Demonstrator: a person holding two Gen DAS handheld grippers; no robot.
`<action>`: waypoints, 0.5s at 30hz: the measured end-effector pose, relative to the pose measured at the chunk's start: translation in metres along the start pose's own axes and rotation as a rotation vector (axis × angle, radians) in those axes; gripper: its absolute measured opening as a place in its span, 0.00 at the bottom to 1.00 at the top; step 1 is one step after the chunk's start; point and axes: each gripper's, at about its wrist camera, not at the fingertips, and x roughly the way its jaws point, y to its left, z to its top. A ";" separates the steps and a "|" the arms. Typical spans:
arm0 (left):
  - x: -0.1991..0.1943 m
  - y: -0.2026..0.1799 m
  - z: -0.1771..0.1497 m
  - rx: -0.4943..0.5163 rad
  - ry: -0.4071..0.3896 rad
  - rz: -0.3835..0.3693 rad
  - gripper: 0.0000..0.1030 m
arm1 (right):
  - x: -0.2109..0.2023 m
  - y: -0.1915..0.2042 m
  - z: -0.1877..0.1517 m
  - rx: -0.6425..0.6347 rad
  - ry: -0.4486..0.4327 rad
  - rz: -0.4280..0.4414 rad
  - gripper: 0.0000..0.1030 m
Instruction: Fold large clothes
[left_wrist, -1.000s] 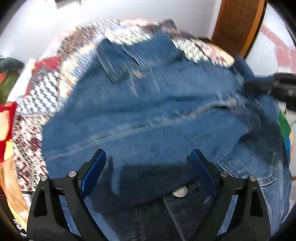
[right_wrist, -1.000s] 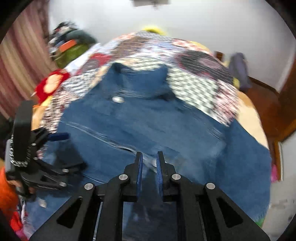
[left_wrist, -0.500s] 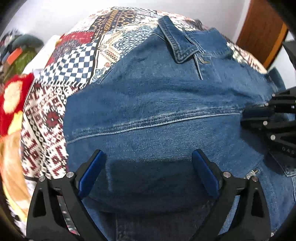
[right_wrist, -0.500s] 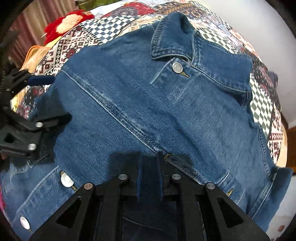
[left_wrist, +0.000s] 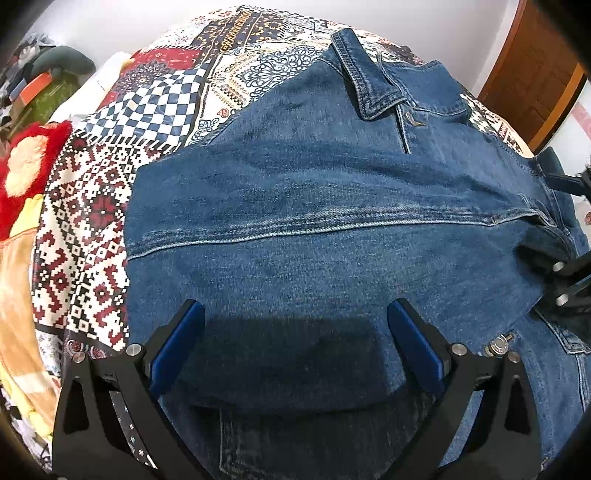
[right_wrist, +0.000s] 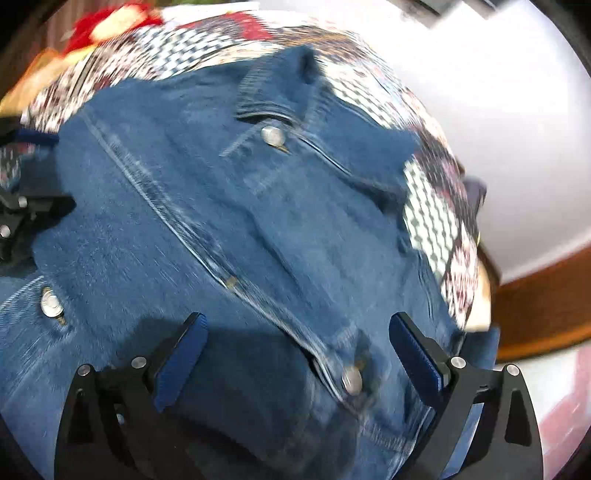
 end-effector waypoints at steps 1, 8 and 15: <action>-0.002 -0.002 0.001 0.007 -0.002 0.011 0.98 | -0.004 -0.008 -0.004 0.029 -0.003 0.000 0.95; -0.038 -0.039 0.016 0.112 -0.095 0.041 0.98 | -0.054 -0.085 -0.050 0.274 -0.078 0.056 0.95; -0.075 -0.088 0.049 0.171 -0.225 -0.004 0.98 | -0.091 -0.158 -0.107 0.574 -0.136 0.146 0.95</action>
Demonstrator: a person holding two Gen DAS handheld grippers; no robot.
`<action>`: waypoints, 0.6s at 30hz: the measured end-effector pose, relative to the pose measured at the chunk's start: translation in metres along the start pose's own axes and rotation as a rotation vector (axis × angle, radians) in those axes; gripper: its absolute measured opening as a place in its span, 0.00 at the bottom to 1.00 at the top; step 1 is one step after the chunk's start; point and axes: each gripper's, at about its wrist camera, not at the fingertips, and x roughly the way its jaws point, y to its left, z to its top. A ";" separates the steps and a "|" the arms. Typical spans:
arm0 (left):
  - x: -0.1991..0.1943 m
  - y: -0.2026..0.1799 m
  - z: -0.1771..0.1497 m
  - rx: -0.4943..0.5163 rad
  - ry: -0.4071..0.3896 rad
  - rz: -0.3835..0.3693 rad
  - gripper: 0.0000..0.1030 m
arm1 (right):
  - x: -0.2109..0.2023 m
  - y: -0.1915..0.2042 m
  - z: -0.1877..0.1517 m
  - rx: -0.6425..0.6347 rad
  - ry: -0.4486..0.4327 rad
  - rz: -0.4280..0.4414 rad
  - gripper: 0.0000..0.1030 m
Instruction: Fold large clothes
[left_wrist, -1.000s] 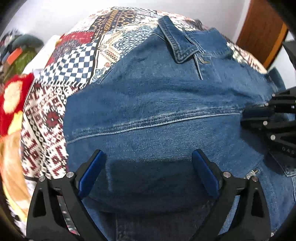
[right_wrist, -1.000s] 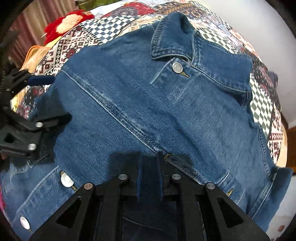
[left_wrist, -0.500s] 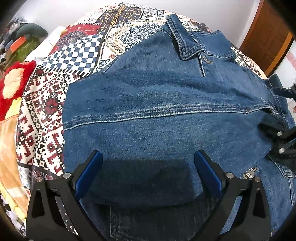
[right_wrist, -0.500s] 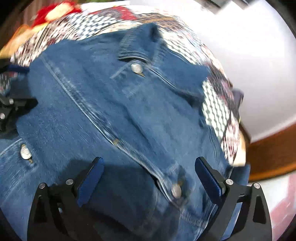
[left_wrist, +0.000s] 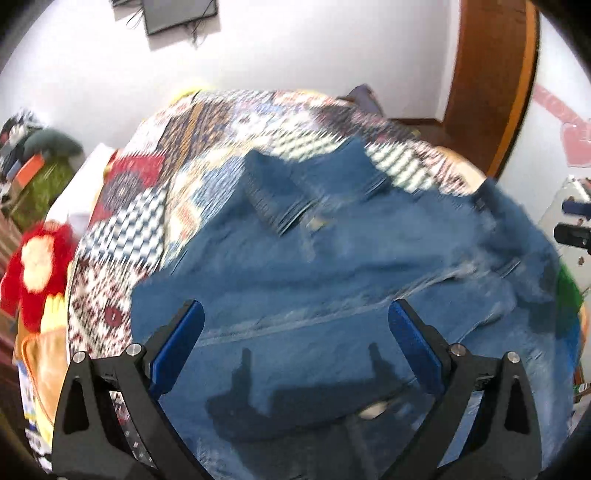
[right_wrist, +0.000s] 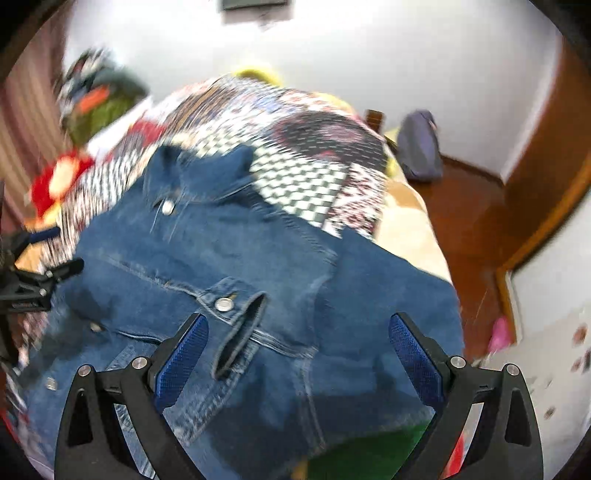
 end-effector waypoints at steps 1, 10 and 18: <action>-0.001 -0.009 0.007 0.016 -0.010 -0.013 0.98 | -0.003 -0.009 -0.002 0.039 0.001 0.006 0.95; 0.032 -0.077 0.027 0.135 0.036 -0.081 0.98 | -0.003 -0.110 -0.052 0.411 0.027 0.079 0.95; 0.083 -0.101 0.017 0.137 0.187 -0.115 0.98 | 0.035 -0.174 -0.088 0.715 0.065 0.245 0.95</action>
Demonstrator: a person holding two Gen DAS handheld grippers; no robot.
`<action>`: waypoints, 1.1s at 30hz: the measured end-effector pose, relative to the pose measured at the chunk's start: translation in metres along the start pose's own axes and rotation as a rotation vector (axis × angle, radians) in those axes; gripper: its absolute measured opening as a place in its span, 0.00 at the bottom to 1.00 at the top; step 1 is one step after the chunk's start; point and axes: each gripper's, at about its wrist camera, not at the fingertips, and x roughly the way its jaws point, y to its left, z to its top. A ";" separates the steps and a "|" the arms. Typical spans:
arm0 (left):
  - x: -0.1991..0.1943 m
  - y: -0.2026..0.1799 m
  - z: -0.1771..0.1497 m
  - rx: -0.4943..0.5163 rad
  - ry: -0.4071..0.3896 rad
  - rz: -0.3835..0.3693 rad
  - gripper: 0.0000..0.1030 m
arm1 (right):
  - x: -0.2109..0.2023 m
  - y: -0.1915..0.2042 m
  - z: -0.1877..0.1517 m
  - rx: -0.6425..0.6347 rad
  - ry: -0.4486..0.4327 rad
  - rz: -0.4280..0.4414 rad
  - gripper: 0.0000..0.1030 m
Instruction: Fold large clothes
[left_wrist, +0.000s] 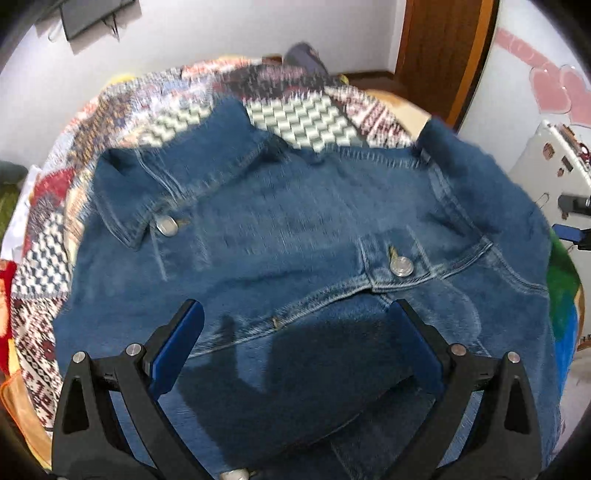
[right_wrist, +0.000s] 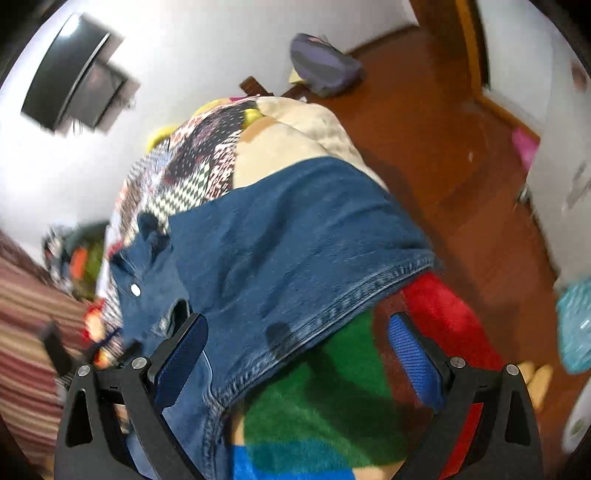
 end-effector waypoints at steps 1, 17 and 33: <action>0.006 -0.001 -0.001 -0.011 0.019 -0.004 0.98 | 0.003 -0.007 0.004 0.033 -0.003 0.012 0.95; 0.014 0.011 -0.009 -0.089 0.033 -0.042 0.98 | 0.037 -0.043 0.038 0.221 -0.090 -0.020 0.39; -0.059 0.027 -0.014 -0.096 -0.132 -0.009 0.98 | -0.058 0.114 0.020 -0.215 -0.304 0.082 0.16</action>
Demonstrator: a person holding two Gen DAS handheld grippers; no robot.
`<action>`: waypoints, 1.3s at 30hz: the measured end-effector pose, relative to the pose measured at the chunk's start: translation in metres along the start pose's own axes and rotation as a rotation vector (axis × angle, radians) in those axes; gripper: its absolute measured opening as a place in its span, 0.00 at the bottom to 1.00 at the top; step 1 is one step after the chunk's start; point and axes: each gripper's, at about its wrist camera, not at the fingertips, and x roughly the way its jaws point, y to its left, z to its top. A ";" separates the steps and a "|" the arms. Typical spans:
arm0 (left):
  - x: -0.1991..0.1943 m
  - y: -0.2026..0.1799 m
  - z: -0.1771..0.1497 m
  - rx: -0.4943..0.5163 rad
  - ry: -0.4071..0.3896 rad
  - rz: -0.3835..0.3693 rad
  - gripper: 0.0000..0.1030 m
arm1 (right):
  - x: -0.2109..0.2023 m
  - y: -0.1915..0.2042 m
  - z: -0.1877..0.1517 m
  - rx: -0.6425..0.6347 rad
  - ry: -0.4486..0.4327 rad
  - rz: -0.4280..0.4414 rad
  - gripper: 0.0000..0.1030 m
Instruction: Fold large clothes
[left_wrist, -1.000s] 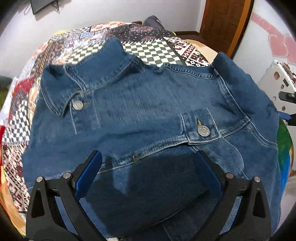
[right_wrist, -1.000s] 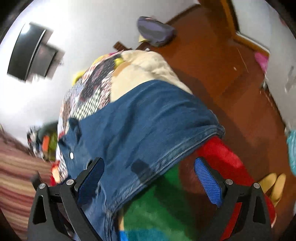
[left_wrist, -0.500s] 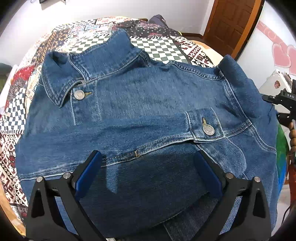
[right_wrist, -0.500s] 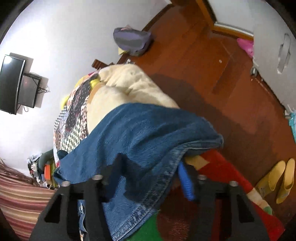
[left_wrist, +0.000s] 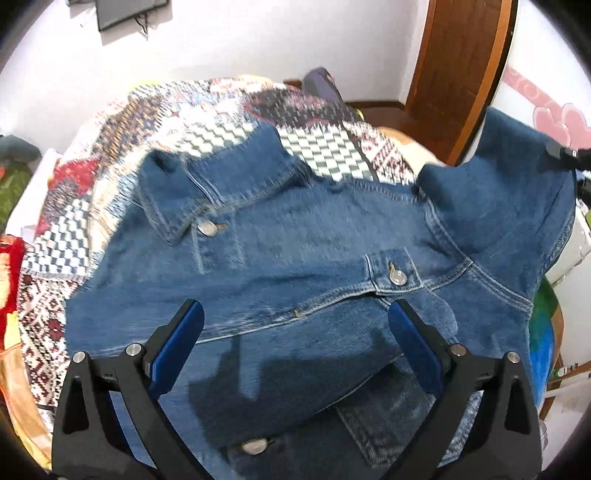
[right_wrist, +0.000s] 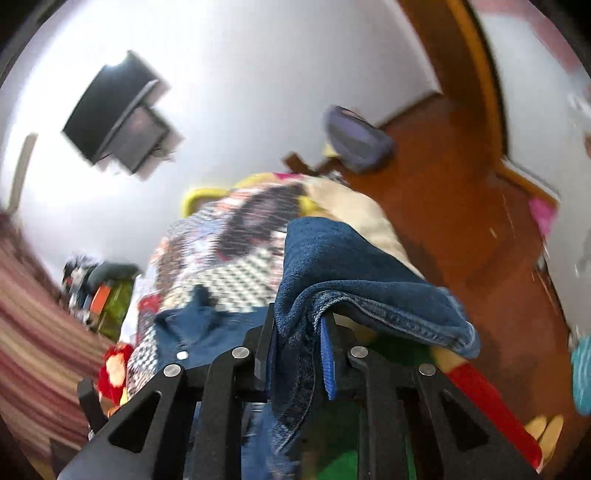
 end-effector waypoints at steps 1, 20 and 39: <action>-0.005 0.002 0.000 -0.003 -0.012 0.001 0.98 | -0.002 0.016 0.001 -0.029 -0.005 0.017 0.16; -0.070 0.077 -0.045 -0.109 -0.102 0.054 0.98 | 0.166 0.182 -0.149 -0.328 0.507 0.070 0.16; -0.074 0.046 -0.031 -0.050 -0.105 0.053 0.98 | 0.098 0.146 -0.158 -0.322 0.614 0.103 0.19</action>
